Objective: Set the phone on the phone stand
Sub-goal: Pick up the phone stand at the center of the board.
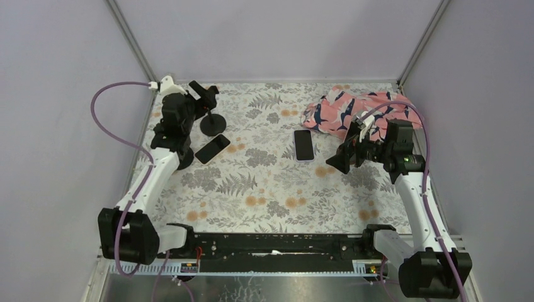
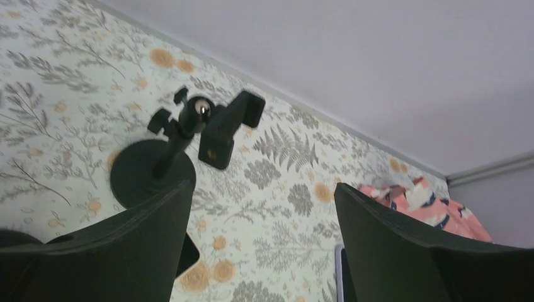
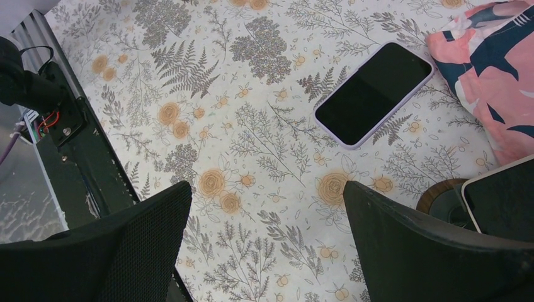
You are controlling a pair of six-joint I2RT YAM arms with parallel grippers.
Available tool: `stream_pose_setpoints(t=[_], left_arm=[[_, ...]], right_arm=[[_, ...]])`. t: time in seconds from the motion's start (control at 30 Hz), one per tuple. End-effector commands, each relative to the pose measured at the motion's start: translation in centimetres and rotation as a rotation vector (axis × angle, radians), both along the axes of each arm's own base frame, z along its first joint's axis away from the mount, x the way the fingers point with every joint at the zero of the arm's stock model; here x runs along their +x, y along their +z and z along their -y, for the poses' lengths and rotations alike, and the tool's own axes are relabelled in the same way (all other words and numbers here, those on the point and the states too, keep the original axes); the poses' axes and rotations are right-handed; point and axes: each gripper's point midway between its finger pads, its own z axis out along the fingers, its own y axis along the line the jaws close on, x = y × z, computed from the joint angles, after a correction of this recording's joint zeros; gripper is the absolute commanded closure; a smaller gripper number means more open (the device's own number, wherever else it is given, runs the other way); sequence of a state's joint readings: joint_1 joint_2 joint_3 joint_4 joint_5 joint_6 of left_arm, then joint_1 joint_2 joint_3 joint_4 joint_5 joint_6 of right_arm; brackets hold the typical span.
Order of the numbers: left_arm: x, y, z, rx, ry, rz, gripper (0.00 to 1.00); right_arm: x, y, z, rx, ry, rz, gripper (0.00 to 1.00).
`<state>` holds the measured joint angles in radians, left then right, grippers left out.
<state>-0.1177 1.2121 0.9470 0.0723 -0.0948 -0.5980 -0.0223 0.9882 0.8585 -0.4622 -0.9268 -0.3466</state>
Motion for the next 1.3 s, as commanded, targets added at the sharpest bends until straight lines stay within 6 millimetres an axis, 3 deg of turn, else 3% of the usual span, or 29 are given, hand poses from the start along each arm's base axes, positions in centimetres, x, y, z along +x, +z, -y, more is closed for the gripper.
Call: stream_pose_setpoints(t=[0.0,0.3,0.7,1.13,1.27], left_arm=[[1.7,-0.5,-2.7,0.044,0.147,-0.106,0.13],[5.1,-1.3,-3.8,0.155,0.186,-0.186,0.31],[7.3,-3.9,-4.0,0.184,0.200,-0.267,0.39],[7.7,-5.5,-3.4,0.174,0.175,-0.299,0.48],[7.9,-5.8,-2.9,0.171,0.147,-0.302,0.57]], right_arm=[[0.1,0.7,-0.1,-0.004,0.020,0.039,0.01],[0.1,0.2,-0.1,-0.009,0.021,0.020,0.02],[0.1,-0.1,-0.1,-0.008,0.023,0.015,0.02],[0.1,-0.1,-0.1,-0.007,0.025,0.016,0.02],[0.1,-0.1,-0.1,-0.007,0.026,0.013,0.02]])
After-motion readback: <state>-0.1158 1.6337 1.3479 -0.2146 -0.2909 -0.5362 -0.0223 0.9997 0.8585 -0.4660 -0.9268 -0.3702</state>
